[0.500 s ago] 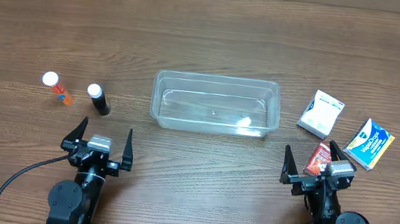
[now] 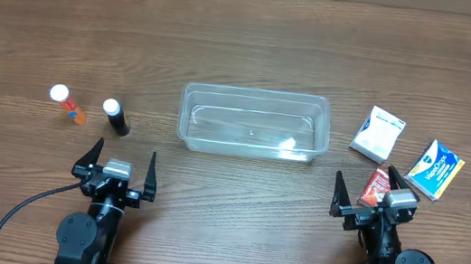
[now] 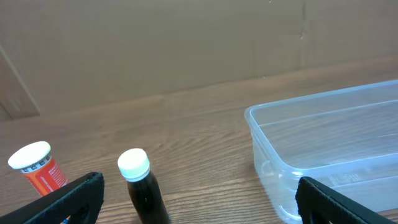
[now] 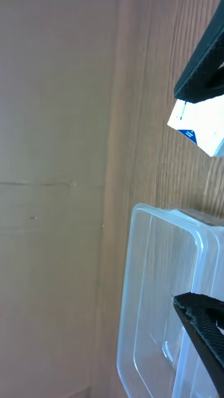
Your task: Pack container
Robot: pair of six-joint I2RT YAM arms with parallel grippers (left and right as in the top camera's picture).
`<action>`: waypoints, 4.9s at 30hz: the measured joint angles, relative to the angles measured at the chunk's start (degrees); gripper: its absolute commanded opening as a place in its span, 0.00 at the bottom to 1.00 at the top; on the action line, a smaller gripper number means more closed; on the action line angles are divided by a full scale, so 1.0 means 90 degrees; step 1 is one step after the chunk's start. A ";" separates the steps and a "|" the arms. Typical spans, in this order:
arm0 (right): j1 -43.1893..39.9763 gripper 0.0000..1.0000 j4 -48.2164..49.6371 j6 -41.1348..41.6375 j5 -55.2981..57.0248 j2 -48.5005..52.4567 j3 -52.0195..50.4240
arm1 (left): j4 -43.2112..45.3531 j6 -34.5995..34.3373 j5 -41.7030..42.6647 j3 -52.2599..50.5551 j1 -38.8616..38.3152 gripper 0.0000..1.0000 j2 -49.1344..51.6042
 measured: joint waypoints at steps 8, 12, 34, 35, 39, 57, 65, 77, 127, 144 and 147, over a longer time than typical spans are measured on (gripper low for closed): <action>0.0000 1.00 -0.0005 0.0000 -0.0002 0.0000 0.0000 | 0.0000 0.0000 0.0000 0.0000 0.0000 1.00 0.0000; -0.0002 1.00 -0.0002 0.0000 -0.0002 0.0000 0.0000 | 0.0000 0.0000 0.0000 0.0000 0.0000 1.00 0.0000; 0.0000 1.00 -0.0005 -0.0002 -0.0002 0.0000 0.0000 | 0.0000 0.0000 0.0000 0.0000 0.0000 1.00 0.0000; -0.0002 1.00 -0.0002 0.0000 0.0000 0.0000 0.0000 | 0.0000 0.0000 0.0000 0.0000 0.0000 1.00 0.0000; -0.0002 1.00 -0.0002 0.0000 0.0000 0.0000 0.0000 | 0.0000 0.0000 0.0000 0.0000 0.0000 1.00 0.0000; -0.0002 1.00 -0.0005 0.0000 -0.0002 -0.0002 0.0000 | 0.0000 0.0000 0.0000 0.0000 0.0000 1.00 0.0000; -0.0002 1.00 -0.0005 0.0002 -0.0002 0.0000 0.0000 | 0.0000 0.0000 0.0000 0.0000 0.0000 1.00 0.0000; 0.0000 1.00 -0.0005 -0.0002 0.0000 0.0000 0.0000 | 0.0000 0.0000 0.0000 0.0000 0.0000 1.00 0.0000; -0.0002 1.00 -0.4930 0.1217 0.0138 0.6960 0.6161 | -0.5996 -0.1105 0.0287 0.7303 0.0000 1.00 0.6688; -0.0002 1.00 -0.5275 0.1212 0.0138 0.7128 0.6263 | -0.5945 -0.2324 -0.0015 0.8048 0.0996 1.00 0.9748; -0.0002 1.00 -0.5272 0.1209 0.0136 0.7128 0.6263 | -0.5583 -0.2324 -0.0097 0.8048 0.0996 1.00 1.0275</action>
